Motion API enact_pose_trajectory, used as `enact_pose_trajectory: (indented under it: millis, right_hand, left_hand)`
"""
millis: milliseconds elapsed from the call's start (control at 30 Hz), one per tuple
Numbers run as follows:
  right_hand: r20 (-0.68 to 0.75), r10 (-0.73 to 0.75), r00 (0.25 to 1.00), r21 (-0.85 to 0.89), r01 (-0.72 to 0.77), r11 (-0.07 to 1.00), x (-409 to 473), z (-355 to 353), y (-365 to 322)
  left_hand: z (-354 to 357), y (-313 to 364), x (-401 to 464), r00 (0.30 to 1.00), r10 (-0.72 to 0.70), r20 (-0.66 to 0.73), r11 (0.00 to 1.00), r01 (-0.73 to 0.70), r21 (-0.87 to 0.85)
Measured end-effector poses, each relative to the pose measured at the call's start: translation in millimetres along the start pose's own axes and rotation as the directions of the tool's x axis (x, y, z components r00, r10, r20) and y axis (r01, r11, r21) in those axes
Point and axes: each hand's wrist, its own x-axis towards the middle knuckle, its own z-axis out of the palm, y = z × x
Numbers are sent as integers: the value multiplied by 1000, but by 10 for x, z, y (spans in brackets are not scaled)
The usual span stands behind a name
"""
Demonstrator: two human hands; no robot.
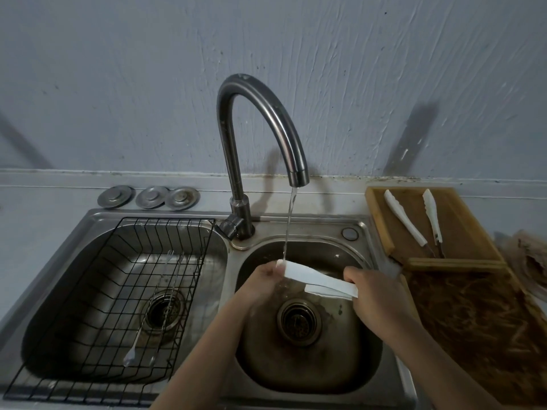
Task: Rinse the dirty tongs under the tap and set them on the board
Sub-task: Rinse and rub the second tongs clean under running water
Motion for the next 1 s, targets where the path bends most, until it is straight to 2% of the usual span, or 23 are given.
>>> enact_pose_trajectory:
  millis: [67,267,333,467,533,600,667,767,867,1000]
  right_hand:
    - [1,4,1000,5,-4,1000,-12,-8,9]
    - [-20,-25,999,29,25,999,-37,86,-154]
    - [-32,-31,999,20,32,999,-39,108,-203]
    - [-62,-50,997,53,53,997,-25,120,-228]
    - [-62,-62,996,66,66,996,7,79,-247]
    - [-78,-62,995,109,70,992,63,23,-243]
    - [-113,-63,992,129,78,989,134,-27,-224]
    - [-107,-93,990,94,103,990,227,-93,-245]
    - [-110,-138,984,57,145,988,292,-122,-354]
    - [-178,-224,958,-30,222,975,282,-73,-487]
  left_hand:
    - [20,43,7,998,55,22,998,-55,35]
    - [291,140,4,959,83,-273,987,-117,-111]
    - [422,142,-23,945,44,-324,997,-62,-44]
    - [516,184,-31,896,71,-439,966,49,256]
    - [415,156,24,887,115,-447,969,-1,246]
    - [232,138,67,867,159,-473,986,-120,113]
    - [73,151,46,839,195,-508,980,-186,69]
    - [-66,174,26,825,183,-534,982,-128,138]
    - [-16,214,44,865,144,-480,989,-136,52]
    - [100,253,90,893,66,-445,998,-61,24]
